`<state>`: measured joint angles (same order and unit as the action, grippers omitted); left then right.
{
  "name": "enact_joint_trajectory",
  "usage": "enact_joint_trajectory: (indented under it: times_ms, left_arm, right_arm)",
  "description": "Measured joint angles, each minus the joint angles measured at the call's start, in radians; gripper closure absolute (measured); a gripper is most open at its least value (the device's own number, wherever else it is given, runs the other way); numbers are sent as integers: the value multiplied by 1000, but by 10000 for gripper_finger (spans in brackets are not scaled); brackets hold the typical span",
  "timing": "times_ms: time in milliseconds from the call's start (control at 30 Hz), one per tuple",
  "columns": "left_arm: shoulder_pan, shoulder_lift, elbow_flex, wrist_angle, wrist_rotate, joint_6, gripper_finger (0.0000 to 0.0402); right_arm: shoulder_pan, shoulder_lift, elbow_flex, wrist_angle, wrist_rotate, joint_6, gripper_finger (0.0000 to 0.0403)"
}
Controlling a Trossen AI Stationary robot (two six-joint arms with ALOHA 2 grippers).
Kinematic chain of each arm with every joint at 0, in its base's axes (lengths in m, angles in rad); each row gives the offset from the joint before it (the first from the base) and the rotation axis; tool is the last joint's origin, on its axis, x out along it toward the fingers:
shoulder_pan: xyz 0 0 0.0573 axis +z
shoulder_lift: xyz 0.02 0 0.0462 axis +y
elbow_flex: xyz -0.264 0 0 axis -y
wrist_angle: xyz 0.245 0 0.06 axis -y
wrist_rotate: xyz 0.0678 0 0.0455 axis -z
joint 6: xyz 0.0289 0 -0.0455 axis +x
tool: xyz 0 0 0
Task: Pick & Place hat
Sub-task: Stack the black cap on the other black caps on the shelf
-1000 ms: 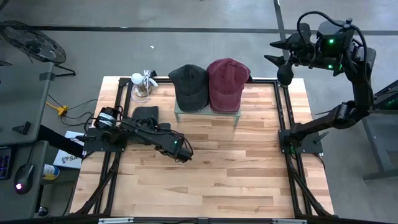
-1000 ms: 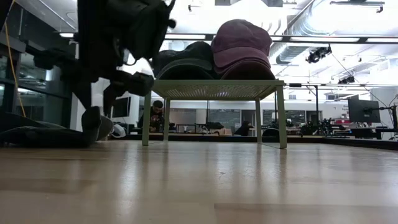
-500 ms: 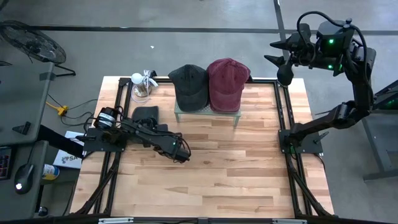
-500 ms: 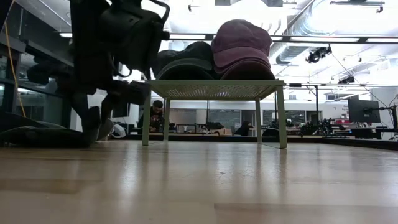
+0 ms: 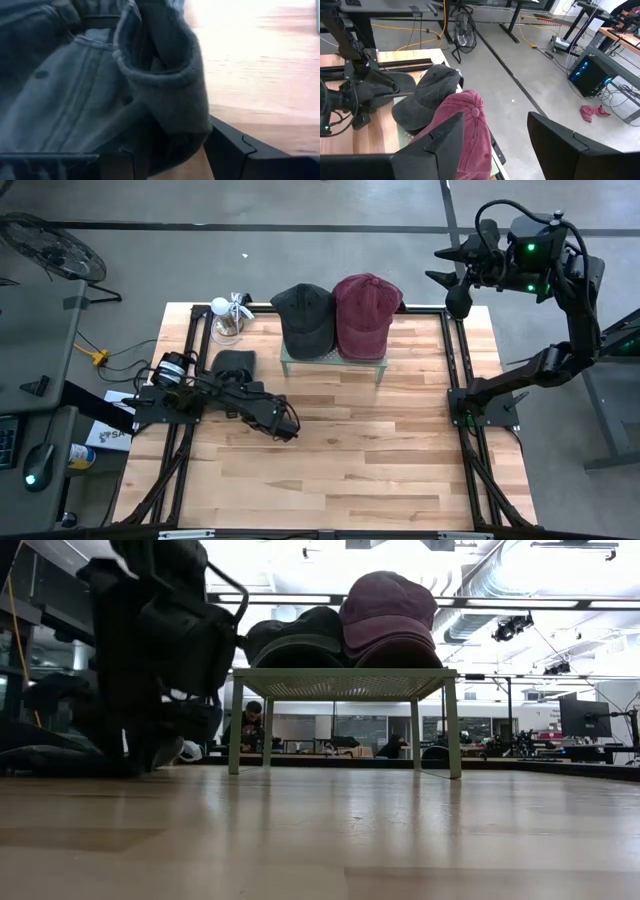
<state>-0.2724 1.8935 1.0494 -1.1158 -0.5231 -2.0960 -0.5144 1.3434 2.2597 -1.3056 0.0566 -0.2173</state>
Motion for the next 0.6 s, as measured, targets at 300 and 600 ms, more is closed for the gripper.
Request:
enact_joint_trajectory:
  times_ms: [300, 600]
  left_arm:
    - [2, -3, -49, 69, -17, 4, 260]
    - [-2, 0, -4, 53, 53, 190, 389]
  right_arm:
    - [0, 0, 0, 0, 0, 17, 192]
    - [0, 0, 0, -4, -13, 19, 192]
